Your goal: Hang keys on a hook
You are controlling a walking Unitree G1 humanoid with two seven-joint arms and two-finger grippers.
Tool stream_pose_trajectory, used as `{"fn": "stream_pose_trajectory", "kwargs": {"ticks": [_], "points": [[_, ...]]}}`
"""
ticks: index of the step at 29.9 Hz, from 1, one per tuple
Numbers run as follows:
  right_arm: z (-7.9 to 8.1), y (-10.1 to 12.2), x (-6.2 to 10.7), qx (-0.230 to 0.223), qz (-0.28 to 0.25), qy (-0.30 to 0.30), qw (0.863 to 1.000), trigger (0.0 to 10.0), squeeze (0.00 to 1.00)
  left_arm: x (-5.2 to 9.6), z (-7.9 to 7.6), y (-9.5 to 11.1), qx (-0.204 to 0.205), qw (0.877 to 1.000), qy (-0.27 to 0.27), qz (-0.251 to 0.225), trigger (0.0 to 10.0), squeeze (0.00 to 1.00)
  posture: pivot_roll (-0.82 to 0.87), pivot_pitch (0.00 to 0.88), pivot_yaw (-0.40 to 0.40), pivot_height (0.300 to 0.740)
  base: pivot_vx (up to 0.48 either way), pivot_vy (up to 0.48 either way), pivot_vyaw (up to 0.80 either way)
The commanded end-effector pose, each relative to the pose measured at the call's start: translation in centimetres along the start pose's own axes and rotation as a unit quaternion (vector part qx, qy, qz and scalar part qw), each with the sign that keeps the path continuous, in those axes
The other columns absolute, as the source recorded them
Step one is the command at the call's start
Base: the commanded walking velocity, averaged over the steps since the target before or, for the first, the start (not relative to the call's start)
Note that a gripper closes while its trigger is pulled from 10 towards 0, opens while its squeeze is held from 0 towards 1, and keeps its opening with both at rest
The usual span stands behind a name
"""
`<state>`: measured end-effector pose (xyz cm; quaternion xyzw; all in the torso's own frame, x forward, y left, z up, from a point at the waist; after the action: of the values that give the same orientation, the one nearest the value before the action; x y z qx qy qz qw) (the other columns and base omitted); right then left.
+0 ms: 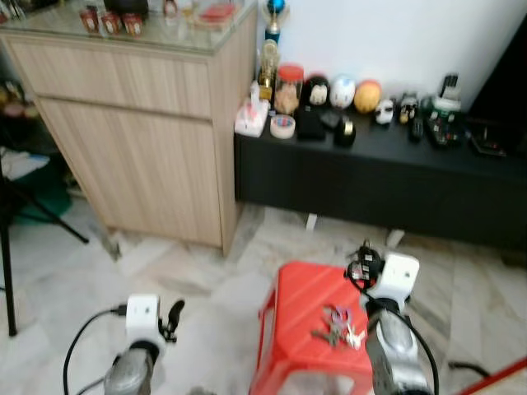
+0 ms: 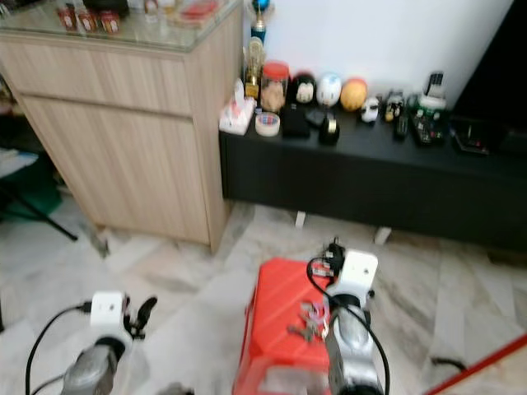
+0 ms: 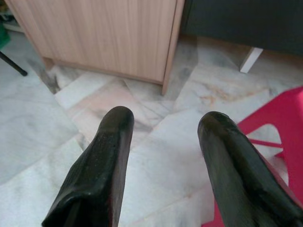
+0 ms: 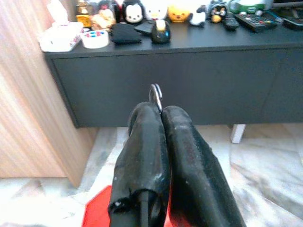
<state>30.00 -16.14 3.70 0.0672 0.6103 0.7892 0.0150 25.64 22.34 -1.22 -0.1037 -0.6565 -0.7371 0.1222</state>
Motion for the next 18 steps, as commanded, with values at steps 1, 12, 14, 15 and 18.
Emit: {"fn": "stream_pose_trajectory", "kwargs": {"ticks": [1,12,14,15,18], "points": [[-0.3,0.4,-0.1,0.0,-0.01,-0.005,1.0,10.0,0.0,0.3,0.0,-0.7,-0.005,1.0,-0.002,0.014,10.0,0.0,0.08,0.015,-0.078,0.74,0.0,0.0,0.0],[-0.6,0.5,-0.1,-0.004,-0.012,-0.02,1.0,10.0,0.0,0.6,0.0,-1.9,-0.01,0.999,-0.006,0.045,10.0,0.0,0.07,0.025,-0.07,0.74,0.0,0.0,0.0],[-0.6,0.5,-0.1,-0.004,-0.011,-0.02,1.0,10.0,0.0,0.7,0.0,-2.1,-0.01,0.999,-0.007,0.05,10.0,0.0,0.07,0.026,-0.067,0.74,0.0,0.0,0.0],[-0.6,0.4,-0.1,-0.004,-0.01,-0.02,1.0,10.0,0.0,0.8,0.0,-2.3,-0.01,0.998,-0.007,0.054,10.0,0.0,0.07,0.026,-0.066,0.74,0.0,0.0,0.0],[-0.5,0.3,0.0,-0.004,-0.007,-0.023,1.0,10.0,0.0,1.4,0.4,-3.3,-0.001,0.997,0.004,0.077,10.0,0.0,0.07,0.022,-0.063,0.74,0.0,0.0,0.0]]}}
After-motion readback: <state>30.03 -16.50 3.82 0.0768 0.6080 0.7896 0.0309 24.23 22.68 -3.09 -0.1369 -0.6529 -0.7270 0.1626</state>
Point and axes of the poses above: a point about 5 cm out from each wrist's last joint towards the gripper, its own x axis pointing back from the gripper into the wrist, its own y axis along the axis of the wrist's last joint, z = x × y, the point moved 1 cm from there along -x, pointing out of the wrist towards the gripper, and after that the axes turned 6 degrees about -x, right-handed, at the moved point
